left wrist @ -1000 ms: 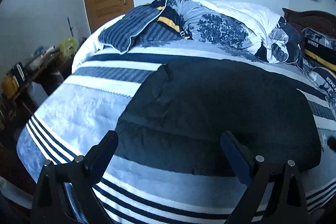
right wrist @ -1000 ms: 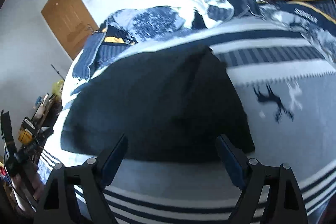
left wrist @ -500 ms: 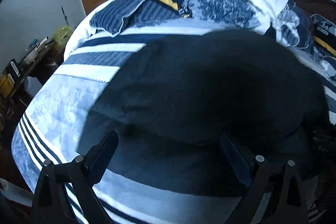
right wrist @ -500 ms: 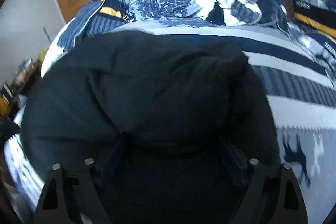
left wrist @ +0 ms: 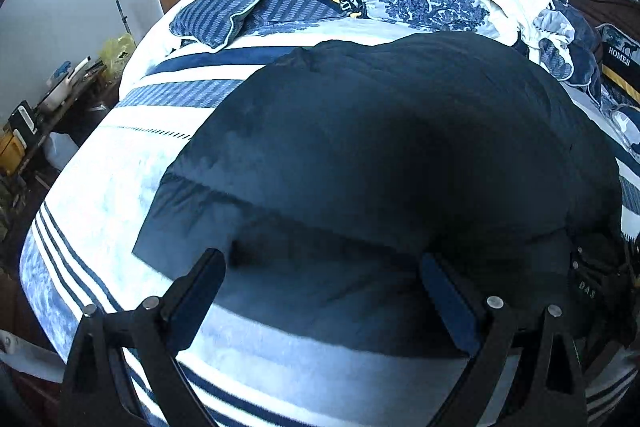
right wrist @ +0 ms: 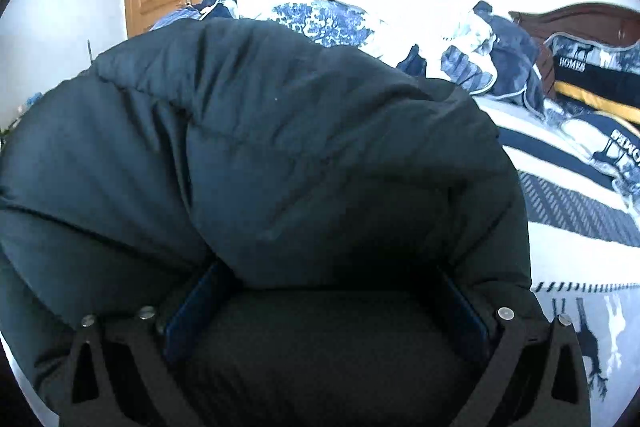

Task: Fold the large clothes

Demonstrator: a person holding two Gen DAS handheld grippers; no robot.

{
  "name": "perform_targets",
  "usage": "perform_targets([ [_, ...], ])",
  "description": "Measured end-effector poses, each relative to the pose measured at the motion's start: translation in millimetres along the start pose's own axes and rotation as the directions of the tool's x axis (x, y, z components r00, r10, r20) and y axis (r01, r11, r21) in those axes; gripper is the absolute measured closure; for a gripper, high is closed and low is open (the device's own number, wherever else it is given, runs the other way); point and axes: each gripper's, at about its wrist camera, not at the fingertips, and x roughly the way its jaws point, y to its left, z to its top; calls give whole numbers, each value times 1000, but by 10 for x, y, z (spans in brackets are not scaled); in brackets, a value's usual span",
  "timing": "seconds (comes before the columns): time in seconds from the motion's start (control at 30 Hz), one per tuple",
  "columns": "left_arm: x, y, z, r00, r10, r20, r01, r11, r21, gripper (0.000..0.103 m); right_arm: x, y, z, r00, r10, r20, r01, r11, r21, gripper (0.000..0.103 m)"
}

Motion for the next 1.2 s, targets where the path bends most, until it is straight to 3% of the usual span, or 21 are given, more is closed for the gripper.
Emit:
perform_targets([
  [0.27, -80, -63, -179, 1000, 18, -23, -18, 999, -26, 5, 49, -38, 31, 1000, 4, -3, -4, 1000, 2, 0],
  [0.47, -195, -249, -128, 998, 57, 28, -58, 998, 36, 5, 42, -32, 30, 1000, 4, -3, -4, 1000, 3, 0],
  [0.77, -286, -329, -116, 998, 49, 49, -53, 996, 71, 5, 62, -45, 40, 1000, 5, -4, -5, 1000, 3, 0],
  [1.2, -238, -8, -82, 1000, 0, 25, 0, 1000, -18, 5, 61, -48, 45, 1000, 6, -4, -6, 1000, 2, 0],
])
